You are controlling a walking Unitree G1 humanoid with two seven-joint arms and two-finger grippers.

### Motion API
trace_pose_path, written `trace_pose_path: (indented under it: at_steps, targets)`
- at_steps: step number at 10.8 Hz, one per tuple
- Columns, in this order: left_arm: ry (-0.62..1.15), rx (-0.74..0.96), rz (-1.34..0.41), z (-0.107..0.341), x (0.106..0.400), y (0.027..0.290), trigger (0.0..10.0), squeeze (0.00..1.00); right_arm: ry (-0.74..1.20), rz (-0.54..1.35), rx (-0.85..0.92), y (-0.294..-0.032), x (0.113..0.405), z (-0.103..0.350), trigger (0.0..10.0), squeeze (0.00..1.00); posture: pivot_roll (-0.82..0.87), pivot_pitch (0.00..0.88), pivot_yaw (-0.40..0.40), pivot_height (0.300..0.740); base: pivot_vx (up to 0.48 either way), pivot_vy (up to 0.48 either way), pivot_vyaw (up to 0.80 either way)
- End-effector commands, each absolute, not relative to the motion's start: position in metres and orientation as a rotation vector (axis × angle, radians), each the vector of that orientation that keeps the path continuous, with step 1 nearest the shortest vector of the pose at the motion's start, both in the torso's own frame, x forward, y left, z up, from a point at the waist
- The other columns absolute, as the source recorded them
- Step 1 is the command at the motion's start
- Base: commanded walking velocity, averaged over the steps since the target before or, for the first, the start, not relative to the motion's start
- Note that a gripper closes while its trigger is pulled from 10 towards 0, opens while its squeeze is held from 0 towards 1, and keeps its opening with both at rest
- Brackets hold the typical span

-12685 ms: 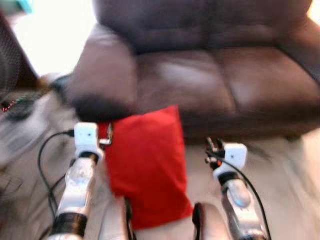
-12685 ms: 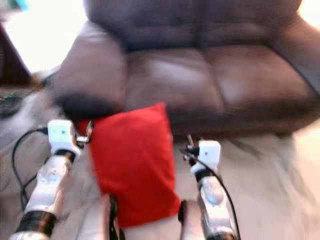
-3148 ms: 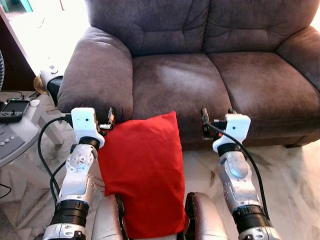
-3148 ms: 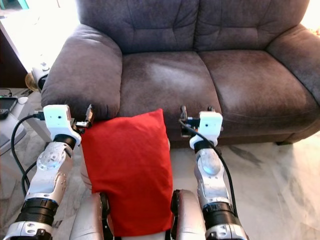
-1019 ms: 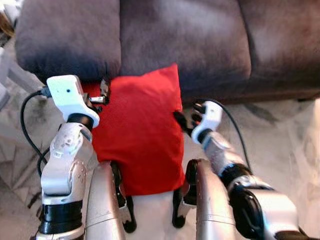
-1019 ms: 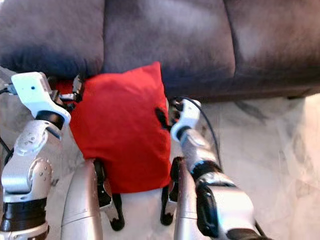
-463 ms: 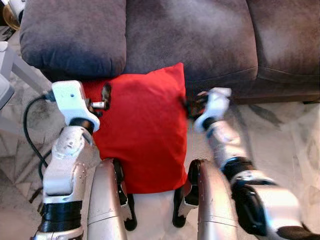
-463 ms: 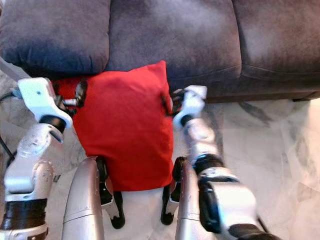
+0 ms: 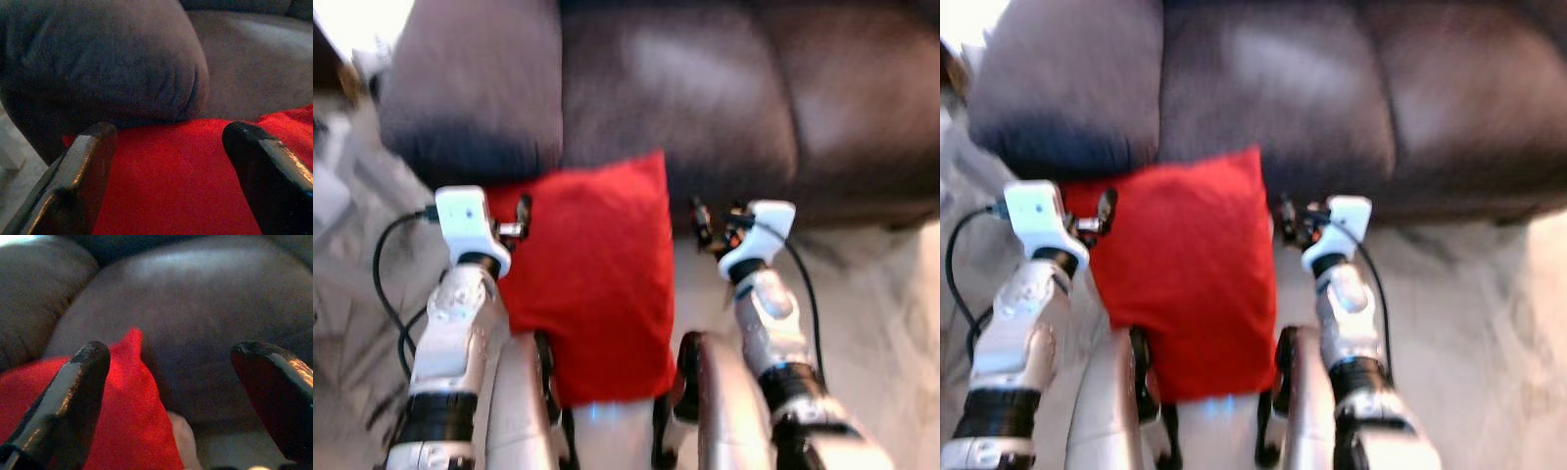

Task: Move the pillow to the sofa from floor

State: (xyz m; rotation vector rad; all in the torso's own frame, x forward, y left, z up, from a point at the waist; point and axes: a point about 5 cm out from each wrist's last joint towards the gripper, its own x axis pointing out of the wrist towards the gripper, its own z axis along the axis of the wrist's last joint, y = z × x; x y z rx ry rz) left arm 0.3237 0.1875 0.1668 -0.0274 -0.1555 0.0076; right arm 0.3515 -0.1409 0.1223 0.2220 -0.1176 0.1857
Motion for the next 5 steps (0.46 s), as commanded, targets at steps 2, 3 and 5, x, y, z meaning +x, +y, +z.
trace_pose_path:
  at_steps: [2,3,5]
  targets:
    - [-0.166,-0.039,0.004,0.162,0.328,0.182,10.0,0.00,-0.102,0.176,0.224,-0.140,0.347,0.120,10.0,0.00,0.11,0.098,-0.063,0.545,0.000,0.000,0.00]
    - [-0.170,-0.066,-0.016,0.161,0.330,0.177,10.0,0.00,-0.094,0.136,0.219,-0.145,0.349,0.120,10.0,0.00,0.10,0.084,-0.062,0.545,0.000,0.000,0.00]
    - [-0.191,-0.036,-0.028,0.160,0.332,0.174,10.0,0.00,-0.124,0.095,0.217,-0.152,0.351,0.128,10.0,0.00,0.10,0.065,-0.056,0.545,0.000,0.000,0.00]
